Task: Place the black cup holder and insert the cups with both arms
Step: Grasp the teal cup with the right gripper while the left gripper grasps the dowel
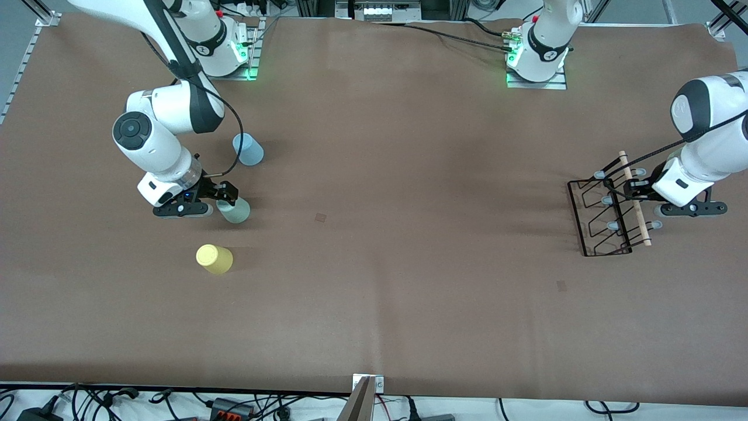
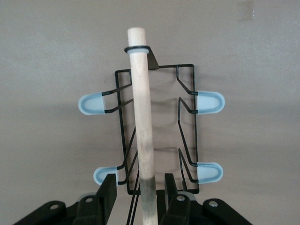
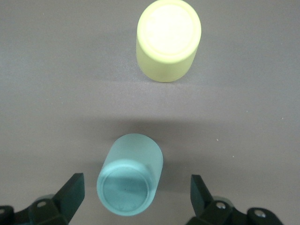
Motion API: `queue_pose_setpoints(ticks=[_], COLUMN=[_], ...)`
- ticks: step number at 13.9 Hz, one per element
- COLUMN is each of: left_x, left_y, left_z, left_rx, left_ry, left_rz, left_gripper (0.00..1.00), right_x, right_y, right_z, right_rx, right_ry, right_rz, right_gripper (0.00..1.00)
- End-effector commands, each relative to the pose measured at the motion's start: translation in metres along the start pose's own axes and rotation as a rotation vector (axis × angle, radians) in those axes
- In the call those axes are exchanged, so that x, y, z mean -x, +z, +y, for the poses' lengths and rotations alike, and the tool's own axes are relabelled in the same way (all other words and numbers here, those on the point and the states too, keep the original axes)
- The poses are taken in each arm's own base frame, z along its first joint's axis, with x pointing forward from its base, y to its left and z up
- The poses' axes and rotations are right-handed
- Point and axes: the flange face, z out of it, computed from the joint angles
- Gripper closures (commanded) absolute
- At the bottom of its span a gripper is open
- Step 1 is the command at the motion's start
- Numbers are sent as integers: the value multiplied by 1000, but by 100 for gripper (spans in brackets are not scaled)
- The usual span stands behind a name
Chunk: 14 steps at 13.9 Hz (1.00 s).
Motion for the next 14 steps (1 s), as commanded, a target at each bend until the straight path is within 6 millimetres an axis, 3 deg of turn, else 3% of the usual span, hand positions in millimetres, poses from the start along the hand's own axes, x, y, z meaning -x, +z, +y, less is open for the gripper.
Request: queue_pose_setpoints(ticks=[1, 4, 7, 9, 12, 14], left_x=[10, 10, 13, 14, 11, 8], left_y=[0, 2, 11, 14, 6, -8], left_z=[1, 2, 2, 2, 2, 0], left_rx=[-9, -6, 0, 2, -1, -6], left_ry=[22, 22, 21, 20, 19, 17], left_rz=[1, 0, -19, -28, -15, 6], left_gripper=[51, 56, 68, 84, 97, 99], right_x=[3, 5, 10, 14, 16, 18], right_y=[15, 30, 40, 43, 44, 48], right_z=[-3, -8, -13, -16, -19, -18], right_rx=[-1, -2, -1, 1, 1, 3], right_ry=[8, -1, -9, 17, 16, 16], right_rz=[15, 14, -2, -10, -14, -22], right_gripper=[0, 0, 0, 0, 0, 0])
